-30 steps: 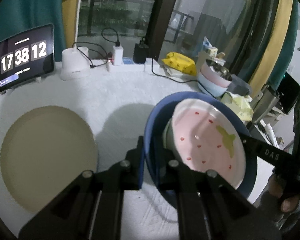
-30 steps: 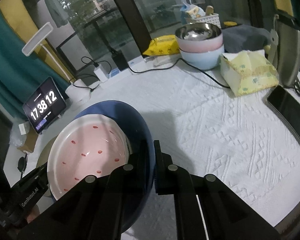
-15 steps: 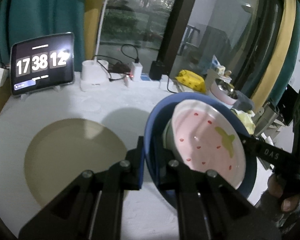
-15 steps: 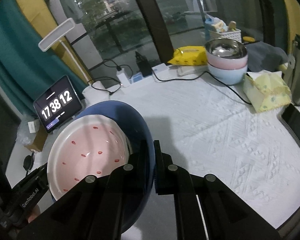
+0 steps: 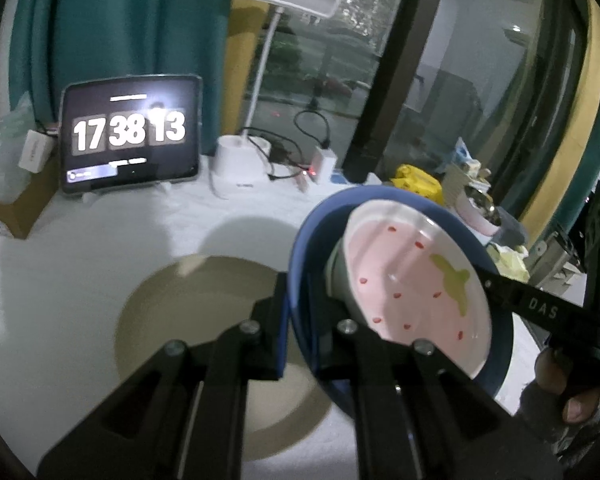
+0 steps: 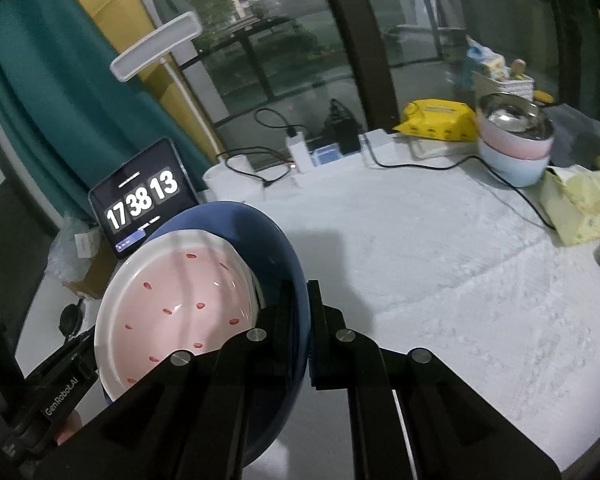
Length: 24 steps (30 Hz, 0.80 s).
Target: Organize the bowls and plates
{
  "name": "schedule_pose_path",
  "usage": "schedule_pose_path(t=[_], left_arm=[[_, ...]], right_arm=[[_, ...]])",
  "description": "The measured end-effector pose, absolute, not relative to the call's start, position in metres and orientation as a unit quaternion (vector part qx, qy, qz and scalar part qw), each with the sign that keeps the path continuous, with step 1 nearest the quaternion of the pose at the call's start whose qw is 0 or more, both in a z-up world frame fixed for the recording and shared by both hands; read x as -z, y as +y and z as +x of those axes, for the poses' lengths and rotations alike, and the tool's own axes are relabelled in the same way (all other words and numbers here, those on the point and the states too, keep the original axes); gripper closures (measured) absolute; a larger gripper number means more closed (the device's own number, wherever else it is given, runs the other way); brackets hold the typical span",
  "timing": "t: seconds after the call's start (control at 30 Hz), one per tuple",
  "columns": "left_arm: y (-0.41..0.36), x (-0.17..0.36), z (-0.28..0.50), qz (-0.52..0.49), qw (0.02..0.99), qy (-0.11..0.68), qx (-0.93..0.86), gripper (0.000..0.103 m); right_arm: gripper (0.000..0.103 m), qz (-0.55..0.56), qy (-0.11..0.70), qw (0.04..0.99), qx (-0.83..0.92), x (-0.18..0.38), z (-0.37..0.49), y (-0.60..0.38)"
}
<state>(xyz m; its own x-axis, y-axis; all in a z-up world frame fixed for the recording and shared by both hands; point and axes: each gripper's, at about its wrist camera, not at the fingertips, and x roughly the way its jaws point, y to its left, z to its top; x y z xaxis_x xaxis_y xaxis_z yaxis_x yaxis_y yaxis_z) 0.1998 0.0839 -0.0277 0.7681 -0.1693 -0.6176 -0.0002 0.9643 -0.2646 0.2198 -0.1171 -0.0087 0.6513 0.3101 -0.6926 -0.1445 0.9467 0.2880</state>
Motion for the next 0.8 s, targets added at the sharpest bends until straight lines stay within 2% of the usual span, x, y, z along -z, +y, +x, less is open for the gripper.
schedule_pose_path(t=[0.8], left_arm=[[0.162,0.054,0.211,-0.144,0.921,0.362,-0.015,0.097]], right_arm=[[0.096,0.087,0.439,0.877,-0.174,0.041,0.261,-0.033]])
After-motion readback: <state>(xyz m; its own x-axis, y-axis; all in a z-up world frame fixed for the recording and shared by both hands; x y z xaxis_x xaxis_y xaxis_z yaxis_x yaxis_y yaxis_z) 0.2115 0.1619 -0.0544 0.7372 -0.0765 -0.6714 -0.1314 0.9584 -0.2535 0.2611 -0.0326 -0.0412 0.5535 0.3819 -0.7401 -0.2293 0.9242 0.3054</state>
